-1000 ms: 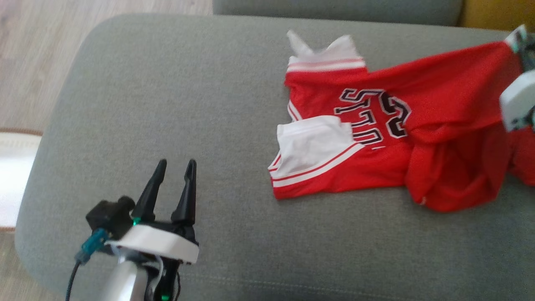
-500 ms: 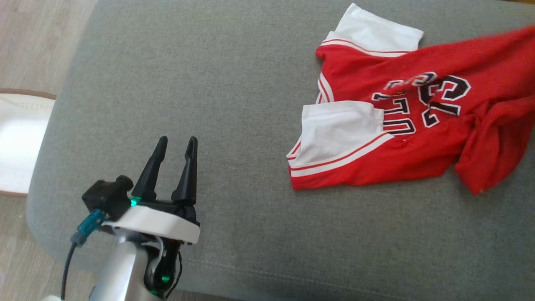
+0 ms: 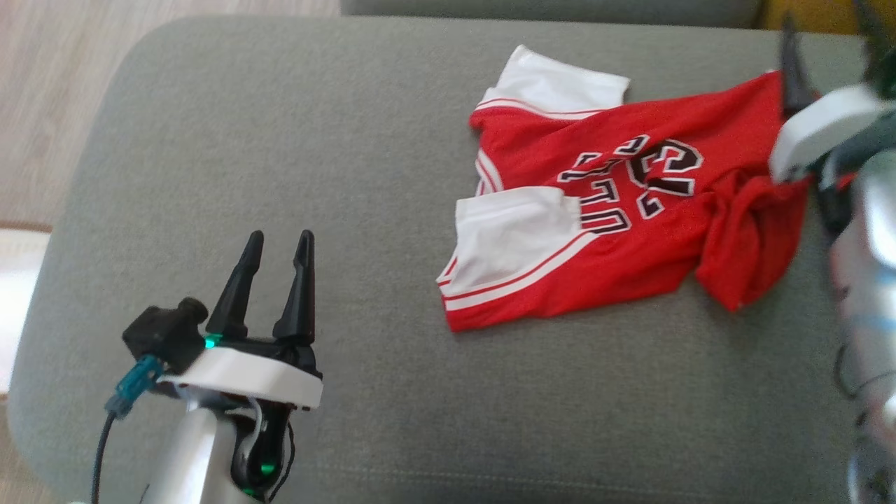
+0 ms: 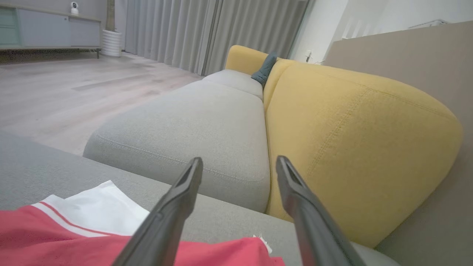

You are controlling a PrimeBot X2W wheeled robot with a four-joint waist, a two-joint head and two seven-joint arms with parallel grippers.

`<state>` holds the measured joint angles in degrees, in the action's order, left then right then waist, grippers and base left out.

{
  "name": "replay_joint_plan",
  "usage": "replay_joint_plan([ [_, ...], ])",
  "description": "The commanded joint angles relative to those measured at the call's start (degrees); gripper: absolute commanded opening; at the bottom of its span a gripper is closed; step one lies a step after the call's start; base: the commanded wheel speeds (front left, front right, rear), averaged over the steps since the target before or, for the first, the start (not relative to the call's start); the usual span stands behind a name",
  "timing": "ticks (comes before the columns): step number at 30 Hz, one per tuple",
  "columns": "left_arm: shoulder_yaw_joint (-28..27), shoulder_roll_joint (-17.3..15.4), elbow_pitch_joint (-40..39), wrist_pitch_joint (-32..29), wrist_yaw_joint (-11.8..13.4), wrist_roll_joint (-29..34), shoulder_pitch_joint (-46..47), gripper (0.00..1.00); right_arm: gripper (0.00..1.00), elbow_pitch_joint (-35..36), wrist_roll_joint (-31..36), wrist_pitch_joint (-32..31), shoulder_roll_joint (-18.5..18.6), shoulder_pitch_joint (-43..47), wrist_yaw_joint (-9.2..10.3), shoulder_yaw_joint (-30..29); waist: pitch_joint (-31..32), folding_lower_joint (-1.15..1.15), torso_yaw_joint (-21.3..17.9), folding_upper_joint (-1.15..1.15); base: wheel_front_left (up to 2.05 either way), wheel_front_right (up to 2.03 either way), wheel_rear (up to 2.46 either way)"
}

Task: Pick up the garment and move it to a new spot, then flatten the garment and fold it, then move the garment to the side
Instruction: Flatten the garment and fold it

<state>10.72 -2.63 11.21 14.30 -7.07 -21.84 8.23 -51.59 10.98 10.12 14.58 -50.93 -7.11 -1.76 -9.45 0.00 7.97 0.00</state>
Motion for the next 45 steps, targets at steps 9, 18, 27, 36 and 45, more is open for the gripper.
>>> replay_joint_plan([
  [9,-2.0,-0.25,-2.84,0.7,0.5,0.71,-1.29,1.0,1.0,13.33,-7.3,3.6,-8.06,14.1,-0.37,2.63,3.86,0.0,-4.31,0.0,0.0,0.0,0.0],
  [18,-1.54,-0.25,-3.0,0.7,0.64,0.91,-1.88,1.0,1.0,24.99,-10.71,2.31,-11.4,29.87,-0.37,1.71,3.87,0.0,-5.98,0.0,0.0,0.0,0.0],
  [27,-0.66,-0.25,-1.14,0.7,0.36,2.03,0.36,1.0,1.0,33.75,-13.33,-1.23,-11.69,35.49,-0.37,3.17,2.12,0.0,-9.06,0.0,0.0,0.0,0.0],
  [36,2.98,-0.45,7.19,0.68,-0.1,4.28,7.36,1.0,1.0,38.22,-13.92,-3.25,-11.7,36.34,-0.37,3.6,-0.86,0.0,-12.21,0.0,0.0,0.0,0.0],
  [45,5.78,-2.54,22.7,-4.64,-0.25,5.58,19.53,1.0,1.0,39.3,-14.32,-3.52,-11.7,35.52,-0.37,4.78,-3.75,0.0,-15.32,0.0,0.0,0.0,0.0],
])
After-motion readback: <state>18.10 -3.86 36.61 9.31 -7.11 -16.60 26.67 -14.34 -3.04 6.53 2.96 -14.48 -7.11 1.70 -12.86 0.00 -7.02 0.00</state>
